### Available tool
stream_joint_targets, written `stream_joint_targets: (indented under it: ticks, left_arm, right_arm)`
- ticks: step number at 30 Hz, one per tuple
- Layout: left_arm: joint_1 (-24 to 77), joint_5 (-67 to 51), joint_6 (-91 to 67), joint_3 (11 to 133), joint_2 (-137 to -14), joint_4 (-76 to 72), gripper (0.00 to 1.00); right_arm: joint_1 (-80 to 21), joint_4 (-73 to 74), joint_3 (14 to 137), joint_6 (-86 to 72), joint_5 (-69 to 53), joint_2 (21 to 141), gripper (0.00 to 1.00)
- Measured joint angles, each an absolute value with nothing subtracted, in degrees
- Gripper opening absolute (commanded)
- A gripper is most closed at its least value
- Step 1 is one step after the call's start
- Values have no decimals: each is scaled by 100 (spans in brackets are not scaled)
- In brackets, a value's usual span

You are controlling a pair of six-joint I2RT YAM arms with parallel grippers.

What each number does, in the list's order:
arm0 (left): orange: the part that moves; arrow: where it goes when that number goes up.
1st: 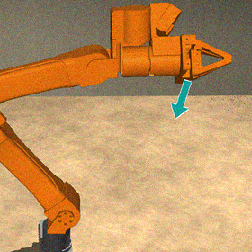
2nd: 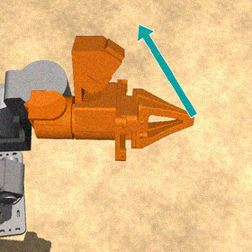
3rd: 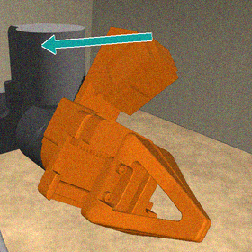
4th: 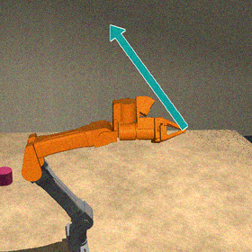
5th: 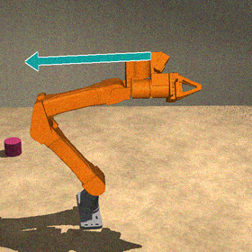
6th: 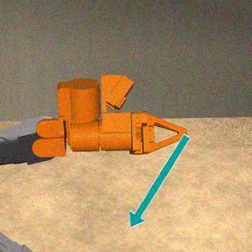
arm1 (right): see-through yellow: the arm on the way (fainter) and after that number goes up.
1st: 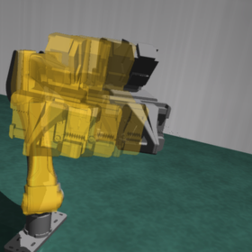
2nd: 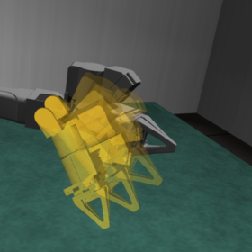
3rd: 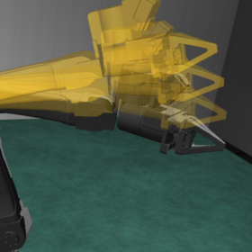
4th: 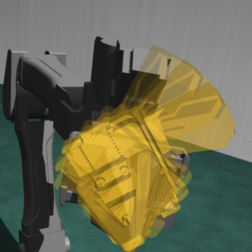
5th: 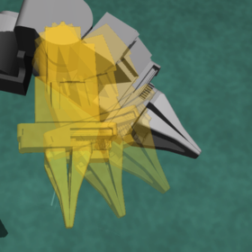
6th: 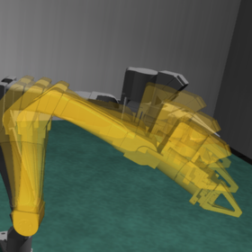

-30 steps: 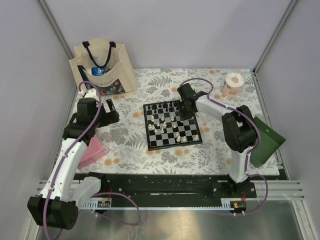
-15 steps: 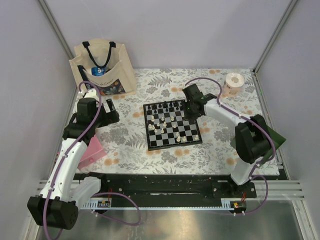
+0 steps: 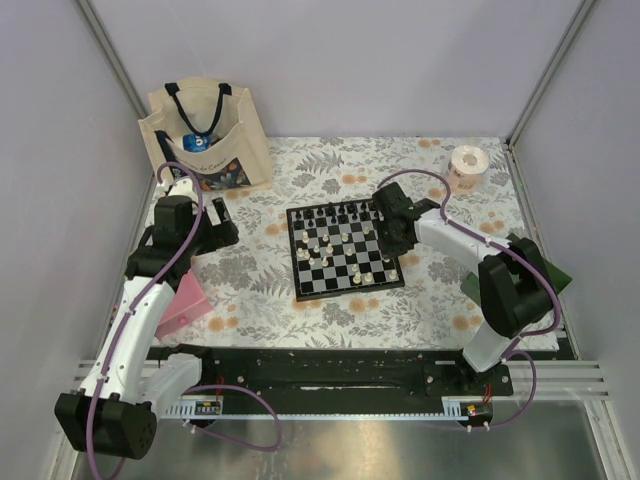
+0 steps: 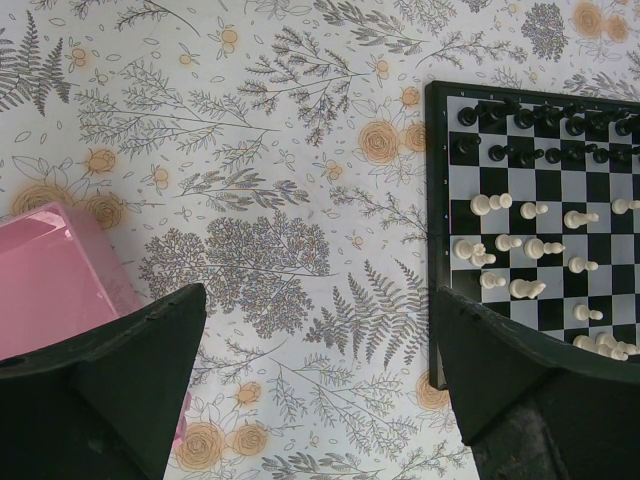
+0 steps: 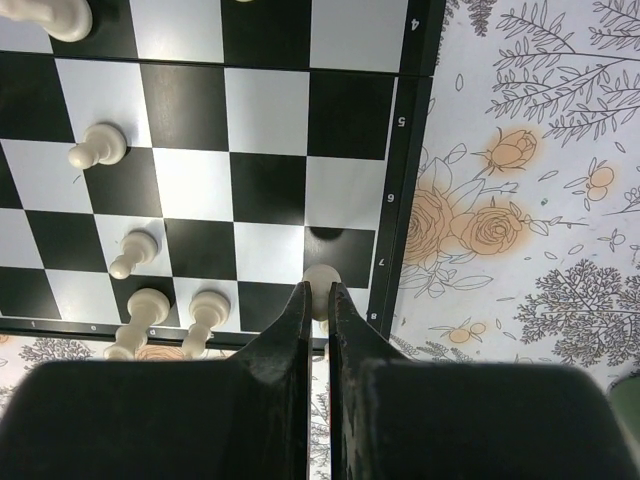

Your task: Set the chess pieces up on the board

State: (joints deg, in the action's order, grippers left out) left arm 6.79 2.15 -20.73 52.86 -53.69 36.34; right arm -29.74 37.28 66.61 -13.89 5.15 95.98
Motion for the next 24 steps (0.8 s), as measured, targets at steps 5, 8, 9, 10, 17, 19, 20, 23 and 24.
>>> stream_joint_targets:
  ticks: [5, 8, 9, 10, 17, 19, 20, 23, 24]
  left_arm:
    - [679, 215, -2073, 5286, -5367, 3636, 99]
    - [679, 215, -2073, 5286, -5367, 3636, 99]
    - [679, 215, -2073, 5286, -5367, 3636, 99]
    - [679, 215, -2073, 5286, -5367, 3636, 99]
    - [679, 215, -2073, 5286, -5367, 3636, 99]
    - [679, 215, -2075, 5286, -5367, 3636, 99]
    - [679, 215, -2075, 5286, -5367, 3636, 99]
    - [679, 215, -2075, 5286, -5367, 3636, 99]
    - [679, 215, -2073, 5286, -5367, 3636, 99]
  right_arm:
    - [-2974, 3741, 6661, -1367, 563, 9598, 1]
    - [-2974, 3745, 6661, -1369, 556, 9607, 1]
    - [-2974, 3747, 6661, -1369, 554, 9614, 2]
    - [-2974, 3750, 6661, -1369, 556, 9625, 2]
    - [-2974, 3758, 6661, -1369, 554, 9784, 3]
    - [-2974, 3758, 6661, -1369, 554, 9828, 4]
    - [-2974, 3758, 6661, -1369, 556, 9848, 4]
    - [-2974, 3758, 6661, -1369, 556, 9874, 5]
    - [-2974, 3756, 6661, -1369, 556, 9876, 5]
